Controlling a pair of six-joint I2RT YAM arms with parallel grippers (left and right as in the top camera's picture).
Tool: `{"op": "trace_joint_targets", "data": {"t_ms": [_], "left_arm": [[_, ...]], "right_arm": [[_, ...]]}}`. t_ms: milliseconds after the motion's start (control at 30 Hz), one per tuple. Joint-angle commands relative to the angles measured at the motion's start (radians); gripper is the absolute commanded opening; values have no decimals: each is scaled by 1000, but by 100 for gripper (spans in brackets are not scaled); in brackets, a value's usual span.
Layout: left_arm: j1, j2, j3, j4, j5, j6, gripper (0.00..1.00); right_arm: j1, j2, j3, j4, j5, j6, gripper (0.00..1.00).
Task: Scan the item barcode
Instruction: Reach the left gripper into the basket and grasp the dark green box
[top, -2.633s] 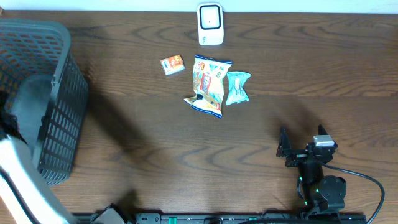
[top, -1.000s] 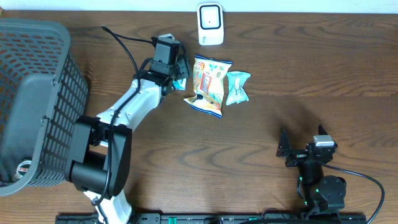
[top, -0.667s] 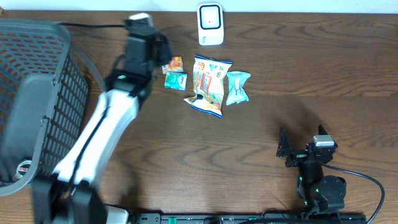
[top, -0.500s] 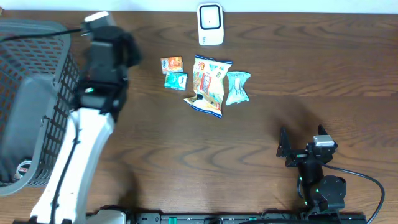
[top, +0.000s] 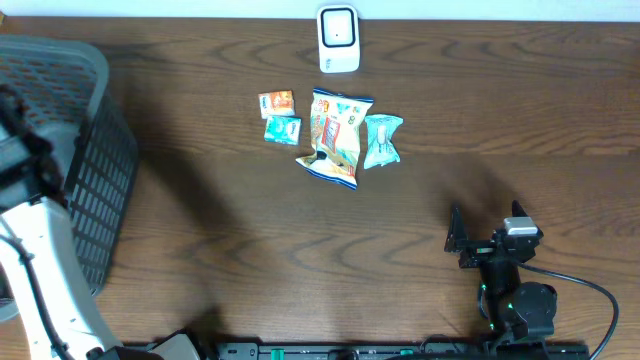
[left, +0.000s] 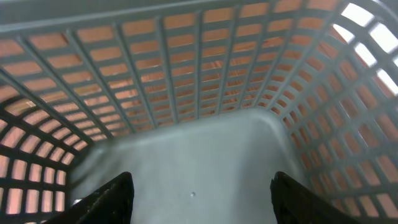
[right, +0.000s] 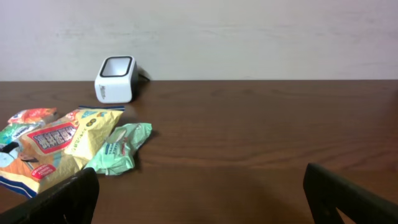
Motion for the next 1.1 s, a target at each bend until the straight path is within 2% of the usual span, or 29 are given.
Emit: {"op": "trace_joint_targets", "data": {"t_ms": [0,267,500,667,933,1067], "left_arm": [[97,0,-6,7,261,-20,70],[186,3,-6,6,282,-3,65],[254,67,-6,-95,136,0,65],[293,155,-6,-151,137,-1,66],[297,300,-6,-219,137,-53,92],[297,365,-6,-241,137,-88,95]], "right_arm": [[-9,-6,-1,-4,2,10,99],[-9,-6,-1,-4,2,10,99],[-9,-6,-1,-4,2,10,99],[-9,-6,-1,-4,2,10,99],[-9,-6,-1,-4,2,10,99],[-9,-6,-1,-4,2,10,99]]}}
